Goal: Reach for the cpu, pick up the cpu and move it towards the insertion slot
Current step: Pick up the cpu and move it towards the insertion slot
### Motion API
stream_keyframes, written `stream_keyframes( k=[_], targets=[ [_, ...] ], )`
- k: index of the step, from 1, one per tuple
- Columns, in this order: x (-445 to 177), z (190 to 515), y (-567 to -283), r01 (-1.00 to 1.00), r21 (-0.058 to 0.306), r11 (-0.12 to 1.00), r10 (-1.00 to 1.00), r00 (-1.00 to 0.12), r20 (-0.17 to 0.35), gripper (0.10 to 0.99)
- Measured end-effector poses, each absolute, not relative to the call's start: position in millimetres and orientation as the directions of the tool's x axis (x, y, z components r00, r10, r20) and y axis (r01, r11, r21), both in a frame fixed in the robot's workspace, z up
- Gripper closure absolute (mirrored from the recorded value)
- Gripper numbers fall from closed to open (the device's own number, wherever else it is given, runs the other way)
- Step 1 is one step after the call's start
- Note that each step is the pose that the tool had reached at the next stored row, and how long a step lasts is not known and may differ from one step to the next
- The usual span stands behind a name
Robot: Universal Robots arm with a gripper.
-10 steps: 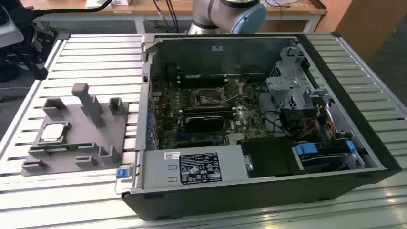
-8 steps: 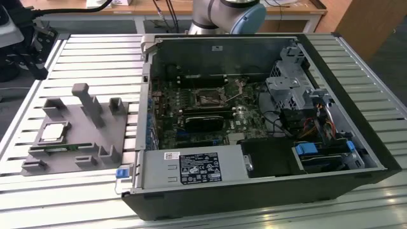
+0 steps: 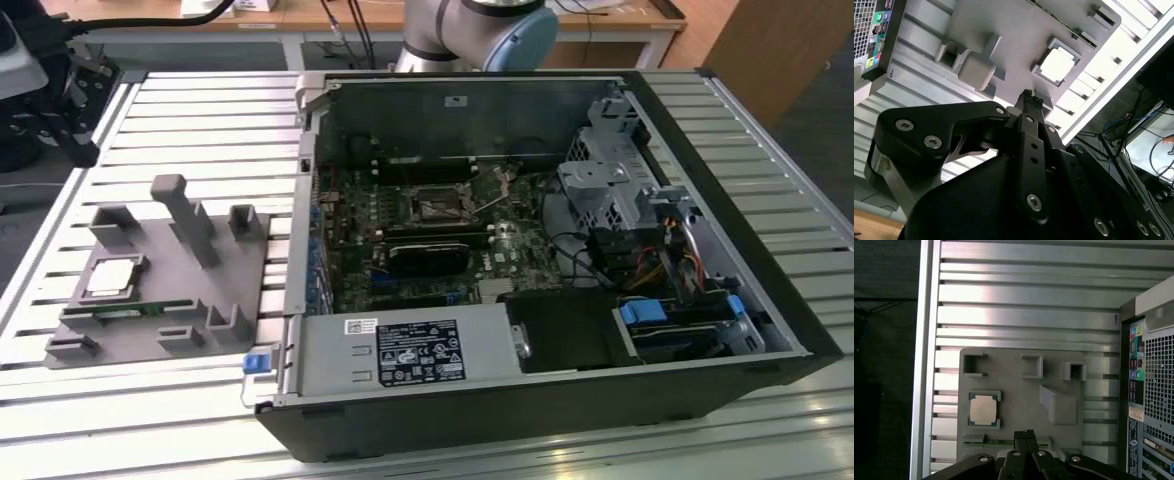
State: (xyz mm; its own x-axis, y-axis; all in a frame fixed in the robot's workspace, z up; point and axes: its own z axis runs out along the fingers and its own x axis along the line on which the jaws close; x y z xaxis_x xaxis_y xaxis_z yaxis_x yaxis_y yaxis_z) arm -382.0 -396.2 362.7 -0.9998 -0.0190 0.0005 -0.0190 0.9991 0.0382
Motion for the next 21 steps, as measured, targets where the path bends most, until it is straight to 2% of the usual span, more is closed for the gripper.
stream_keyframes(
  k=[19, 20, 21],
  targets=[
    [-413.8, 361.1, -396.2, -0.019, 0.038, 0.999, -0.019, -1.000, 0.001, 0.980],
    [-414.8, 360.7, -396.2, -0.019, 0.038, 0.999, -0.019, -1.000, 0.001, 0.973],
    [-415.4, 360.1, -396.2, -0.019, 0.038, 0.999, -0.019, -1.000, 0.000, 0.918]
  ],
)
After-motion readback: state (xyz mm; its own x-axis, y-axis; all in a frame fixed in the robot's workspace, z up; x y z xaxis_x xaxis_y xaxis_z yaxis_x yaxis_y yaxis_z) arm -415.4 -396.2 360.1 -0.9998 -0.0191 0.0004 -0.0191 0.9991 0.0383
